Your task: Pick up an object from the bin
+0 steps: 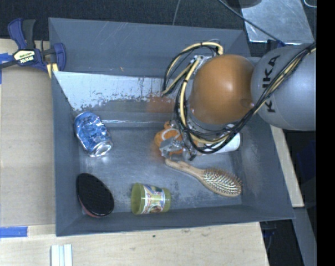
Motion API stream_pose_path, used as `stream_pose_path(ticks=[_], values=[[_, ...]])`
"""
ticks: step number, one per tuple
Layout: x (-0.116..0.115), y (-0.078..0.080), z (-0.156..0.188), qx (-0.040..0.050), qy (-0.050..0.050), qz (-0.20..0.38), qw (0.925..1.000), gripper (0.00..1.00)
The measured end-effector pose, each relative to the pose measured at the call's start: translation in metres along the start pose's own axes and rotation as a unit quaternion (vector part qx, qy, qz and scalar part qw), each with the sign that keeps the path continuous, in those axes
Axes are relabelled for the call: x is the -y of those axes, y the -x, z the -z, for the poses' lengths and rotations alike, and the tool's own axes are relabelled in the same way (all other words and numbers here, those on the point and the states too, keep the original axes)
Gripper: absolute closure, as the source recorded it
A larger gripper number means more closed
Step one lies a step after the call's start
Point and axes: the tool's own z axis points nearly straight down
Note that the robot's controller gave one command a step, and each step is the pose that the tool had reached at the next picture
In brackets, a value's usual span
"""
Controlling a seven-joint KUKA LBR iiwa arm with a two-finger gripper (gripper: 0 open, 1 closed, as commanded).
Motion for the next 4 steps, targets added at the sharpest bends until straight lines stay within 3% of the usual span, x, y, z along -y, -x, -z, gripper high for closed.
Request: stream_pose_path(ticks=[1, 2, 3, 4], values=[[0.000, 0.015, 0.171, 0.0022, -0.004, 0.170, 0.9855, 1.00], [-0.027, 0.027, 0.163, 0.0027, -0.004, 0.253, 0.9675, 1.00], [0.007, 0.006, 0.117, 0.0026, -0.004, 0.519, 0.8546, 1.00], [0.007, 0.007, 0.118, 0.0022, -0.003, 0.519, 0.8549, 1.00]])
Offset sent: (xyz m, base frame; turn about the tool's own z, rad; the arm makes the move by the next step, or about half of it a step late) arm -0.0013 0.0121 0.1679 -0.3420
